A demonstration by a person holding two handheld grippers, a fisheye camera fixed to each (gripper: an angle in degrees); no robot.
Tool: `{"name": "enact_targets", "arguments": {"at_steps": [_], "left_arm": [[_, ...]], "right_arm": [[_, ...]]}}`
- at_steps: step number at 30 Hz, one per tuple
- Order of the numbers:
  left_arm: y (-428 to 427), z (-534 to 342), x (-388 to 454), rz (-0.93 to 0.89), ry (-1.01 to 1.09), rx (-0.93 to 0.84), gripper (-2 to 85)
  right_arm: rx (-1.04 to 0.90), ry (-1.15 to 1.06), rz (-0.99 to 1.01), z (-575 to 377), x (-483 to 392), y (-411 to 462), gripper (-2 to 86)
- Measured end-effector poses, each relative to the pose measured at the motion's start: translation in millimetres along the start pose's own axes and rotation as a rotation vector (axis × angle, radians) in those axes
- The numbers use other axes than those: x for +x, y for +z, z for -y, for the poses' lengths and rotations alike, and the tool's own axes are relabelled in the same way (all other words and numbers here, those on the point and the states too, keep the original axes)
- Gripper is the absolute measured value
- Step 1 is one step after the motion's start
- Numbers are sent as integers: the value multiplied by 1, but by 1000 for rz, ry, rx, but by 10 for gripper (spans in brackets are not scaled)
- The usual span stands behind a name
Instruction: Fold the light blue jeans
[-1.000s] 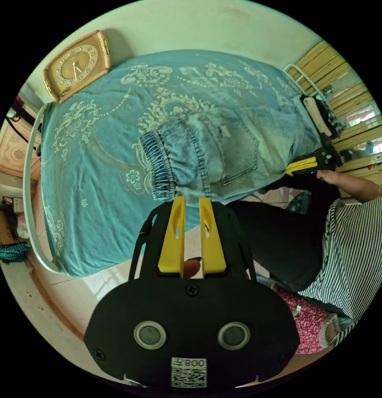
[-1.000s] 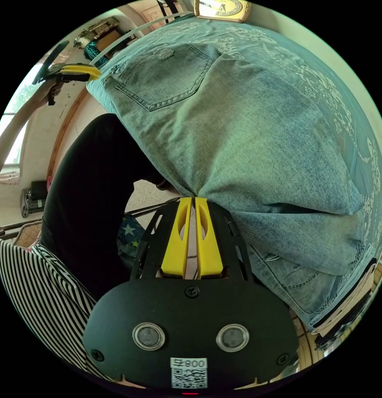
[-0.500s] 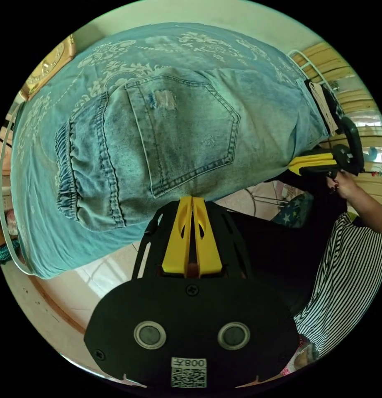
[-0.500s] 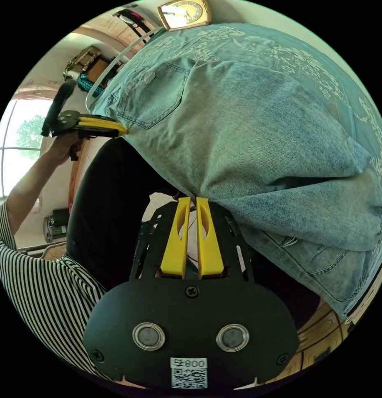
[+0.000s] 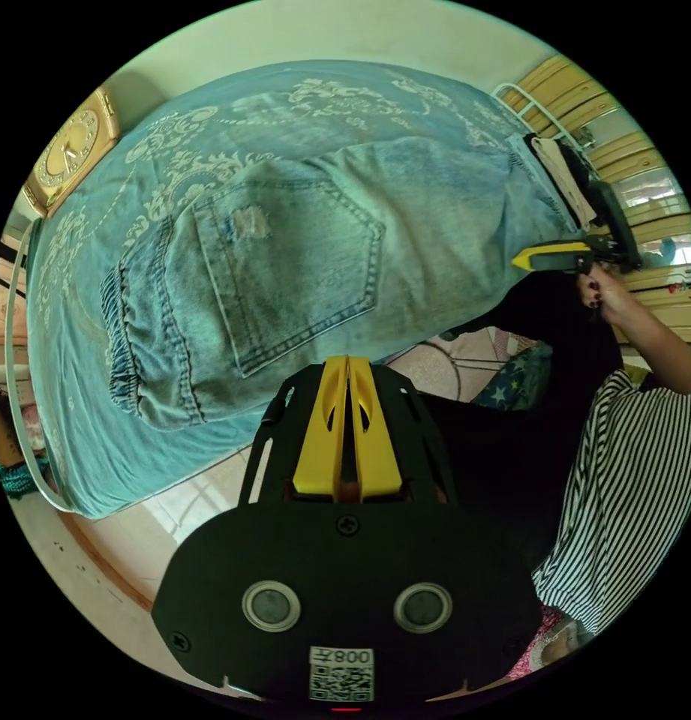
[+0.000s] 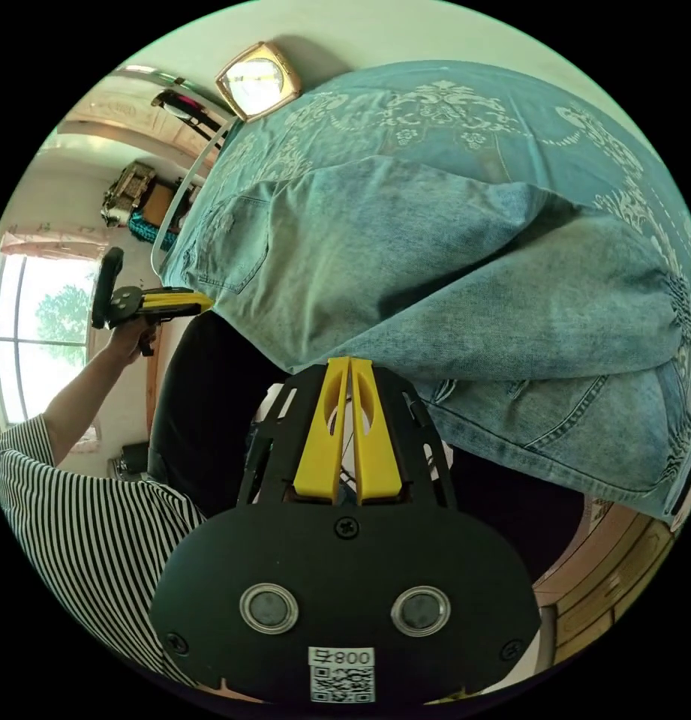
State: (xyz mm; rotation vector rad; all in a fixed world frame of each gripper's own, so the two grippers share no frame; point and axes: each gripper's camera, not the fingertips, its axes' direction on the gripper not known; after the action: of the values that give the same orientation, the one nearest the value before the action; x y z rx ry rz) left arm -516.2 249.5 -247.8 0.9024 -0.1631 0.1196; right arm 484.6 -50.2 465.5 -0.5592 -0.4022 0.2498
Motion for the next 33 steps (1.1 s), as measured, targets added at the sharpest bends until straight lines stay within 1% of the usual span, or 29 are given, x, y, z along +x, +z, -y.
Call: {"name": "enact_targets", "arguments": {"at_steps": [2,5,9,13,15,18,21,23,27,33], "left_arm": [[-2,12,17,-69,25,45,4],[2,40,52,-180,93,88,11],[20,89,115,-231,218,63,37],[35,126,165,-192,298,31,68],[44,147,191,-149,329,3,82],[59,165,215,-93,358,-69,88],[66,175,232,-40,367,-95,82],[66,180,239,-18,374,-99,75],[64,193,252,-32,362,-115,62],[58,205,268,-66,340,-110,43]], "right_arm": [[-17,23,-6,-4,10,1,1],[0,52,41,-14,26,-9,1],[24,74,92,-29,50,-35,1],[112,136,133,-48,80,-70,2],[204,206,122,-62,110,-101,4],[296,321,127,-77,158,-137,11],[383,427,124,-88,203,-169,26],[416,485,123,-92,228,-186,39],[480,599,122,-95,281,-217,64],[488,715,130,-90,335,-243,68]]}}
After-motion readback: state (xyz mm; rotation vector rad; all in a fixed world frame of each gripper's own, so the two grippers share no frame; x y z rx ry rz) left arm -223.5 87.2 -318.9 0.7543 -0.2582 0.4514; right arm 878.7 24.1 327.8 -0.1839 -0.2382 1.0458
